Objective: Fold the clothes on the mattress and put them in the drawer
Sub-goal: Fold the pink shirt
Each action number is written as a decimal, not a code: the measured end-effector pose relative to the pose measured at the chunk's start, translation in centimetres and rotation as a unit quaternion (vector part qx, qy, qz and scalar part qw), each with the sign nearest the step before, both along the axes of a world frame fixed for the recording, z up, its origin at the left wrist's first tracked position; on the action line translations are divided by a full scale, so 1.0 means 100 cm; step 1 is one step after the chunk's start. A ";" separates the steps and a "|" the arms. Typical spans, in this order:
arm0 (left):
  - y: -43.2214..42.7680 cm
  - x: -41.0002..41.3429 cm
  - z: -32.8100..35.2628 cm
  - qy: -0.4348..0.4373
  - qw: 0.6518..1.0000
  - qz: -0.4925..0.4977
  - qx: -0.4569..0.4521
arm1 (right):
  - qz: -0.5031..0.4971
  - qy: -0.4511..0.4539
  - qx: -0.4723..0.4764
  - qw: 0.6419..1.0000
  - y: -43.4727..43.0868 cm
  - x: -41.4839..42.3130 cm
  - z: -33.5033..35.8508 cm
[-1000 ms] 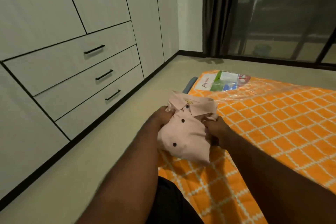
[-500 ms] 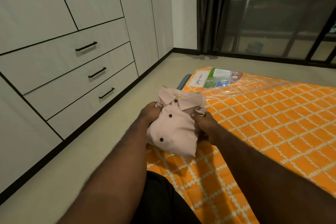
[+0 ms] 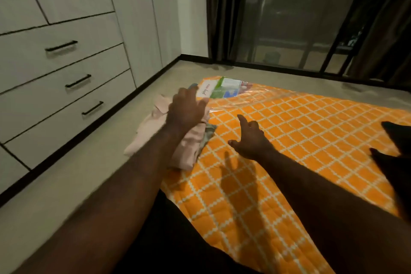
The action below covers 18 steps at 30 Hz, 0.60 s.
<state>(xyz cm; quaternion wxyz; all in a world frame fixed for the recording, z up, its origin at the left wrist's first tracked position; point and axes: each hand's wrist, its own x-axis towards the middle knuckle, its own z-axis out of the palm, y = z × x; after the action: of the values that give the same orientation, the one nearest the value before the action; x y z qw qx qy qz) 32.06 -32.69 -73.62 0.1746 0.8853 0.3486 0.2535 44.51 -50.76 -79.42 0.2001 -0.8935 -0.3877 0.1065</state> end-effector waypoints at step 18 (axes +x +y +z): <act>-0.210 0.069 -0.126 0.119 0.923 -0.362 -0.048 | -0.085 -0.006 -0.196 0.977 -0.178 0.056 -0.003</act>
<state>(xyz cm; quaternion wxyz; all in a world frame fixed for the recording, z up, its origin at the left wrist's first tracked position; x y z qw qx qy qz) 39.00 -53.73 -86.22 0.2543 0.9653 0.0345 0.0484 50.11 -68.56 -79.74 0.0268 -0.9456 -0.2832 0.1581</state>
